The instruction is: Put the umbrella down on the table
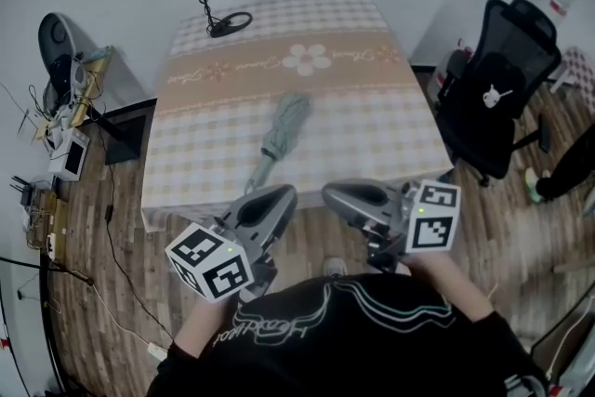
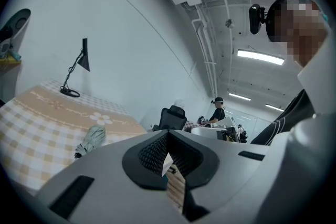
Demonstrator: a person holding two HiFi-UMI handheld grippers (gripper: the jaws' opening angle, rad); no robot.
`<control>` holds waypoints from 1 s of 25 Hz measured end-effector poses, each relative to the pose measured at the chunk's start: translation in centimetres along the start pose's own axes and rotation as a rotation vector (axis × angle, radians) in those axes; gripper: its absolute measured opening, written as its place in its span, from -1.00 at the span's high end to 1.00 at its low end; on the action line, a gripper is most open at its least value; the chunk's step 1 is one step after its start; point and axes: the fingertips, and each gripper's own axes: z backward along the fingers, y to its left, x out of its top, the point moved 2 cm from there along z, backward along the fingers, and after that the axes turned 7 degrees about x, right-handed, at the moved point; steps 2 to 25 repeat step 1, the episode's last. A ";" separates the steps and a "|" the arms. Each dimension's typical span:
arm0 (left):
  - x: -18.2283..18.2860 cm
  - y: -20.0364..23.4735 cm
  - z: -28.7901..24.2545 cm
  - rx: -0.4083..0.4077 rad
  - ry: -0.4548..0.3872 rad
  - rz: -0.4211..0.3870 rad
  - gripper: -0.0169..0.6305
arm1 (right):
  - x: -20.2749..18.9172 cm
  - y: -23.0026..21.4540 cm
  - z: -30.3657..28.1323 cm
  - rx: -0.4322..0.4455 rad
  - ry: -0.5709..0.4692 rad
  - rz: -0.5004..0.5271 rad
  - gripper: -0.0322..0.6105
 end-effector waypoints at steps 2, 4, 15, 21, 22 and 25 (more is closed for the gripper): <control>0.0 0.1 0.2 0.004 0.003 0.003 0.95 | 0.0 0.1 -0.1 -0.002 -0.003 -0.003 0.87; 0.0 0.1 0.2 0.004 0.003 0.003 0.95 | 0.0 0.1 -0.1 -0.002 -0.003 -0.003 0.87; 0.0 0.1 0.2 0.004 0.003 0.003 0.95 | 0.0 0.1 -0.1 -0.002 -0.003 -0.003 0.87; 0.0 0.1 0.2 0.004 0.003 0.003 0.95 | 0.0 0.1 -0.1 -0.002 -0.003 -0.003 0.87; 0.0 0.1 0.2 0.004 0.003 0.003 0.95 | 0.0 0.1 -0.1 -0.002 -0.003 -0.003 0.87; 0.0 0.1 0.2 0.004 0.003 0.003 0.95 | 0.0 0.1 -0.1 -0.002 -0.003 -0.003 0.87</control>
